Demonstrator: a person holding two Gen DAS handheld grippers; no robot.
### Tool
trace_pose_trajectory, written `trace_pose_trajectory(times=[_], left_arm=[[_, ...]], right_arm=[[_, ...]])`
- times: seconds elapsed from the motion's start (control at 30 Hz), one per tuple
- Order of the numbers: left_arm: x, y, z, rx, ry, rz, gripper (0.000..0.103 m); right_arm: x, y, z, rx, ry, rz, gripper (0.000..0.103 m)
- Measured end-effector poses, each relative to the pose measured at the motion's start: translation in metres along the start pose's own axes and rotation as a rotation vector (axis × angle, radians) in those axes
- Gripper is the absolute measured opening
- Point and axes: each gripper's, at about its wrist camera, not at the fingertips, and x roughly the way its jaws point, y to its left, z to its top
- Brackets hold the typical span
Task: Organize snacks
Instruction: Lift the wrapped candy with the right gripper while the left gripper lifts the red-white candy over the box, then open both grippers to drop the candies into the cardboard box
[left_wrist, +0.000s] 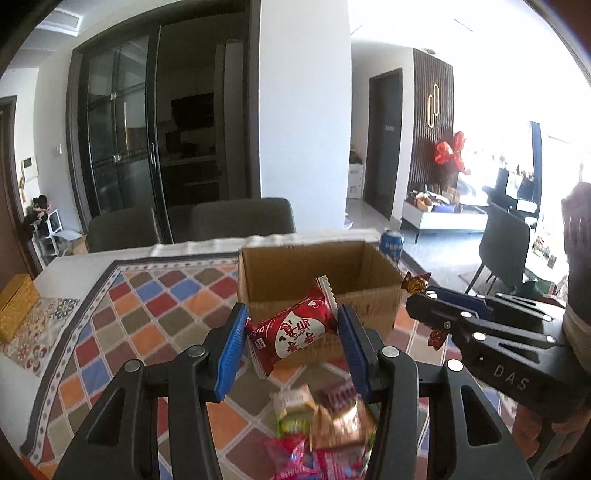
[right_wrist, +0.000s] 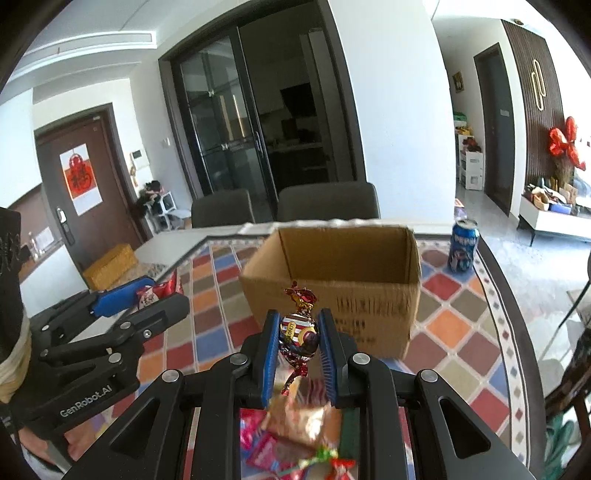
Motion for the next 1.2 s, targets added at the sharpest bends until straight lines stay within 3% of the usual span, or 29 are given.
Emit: trace_pose_trajectory(times=[0.5, 0.97, 1.13, 1.2], left_arm=[[0.081, 0.012, 0.055, -0.009, 0.093, -0.011, 0.049], [0.168, 0.021, 0.056, -0.017, 0.254, -0.029, 0.050], [0.186, 0.022, 0.052, -0.025, 0.303, -0.037, 0.058], [0.185, 0.022, 0.050, -0.020, 0.302, -0.026, 0.063]], right_arm=[[0.052, -0.017, 0.058, 0.003, 0.013, -0.020, 0.022], [0.123, -0.049, 0.066, 0.038, 0.134, -0.058, 0.022], [0.138, -0.056, 0.068, 0.054, 0.152, -0.075, 0.022], [0.141, -0.060, 0.067, 0.064, 0.156, -0.095, 0.032]])
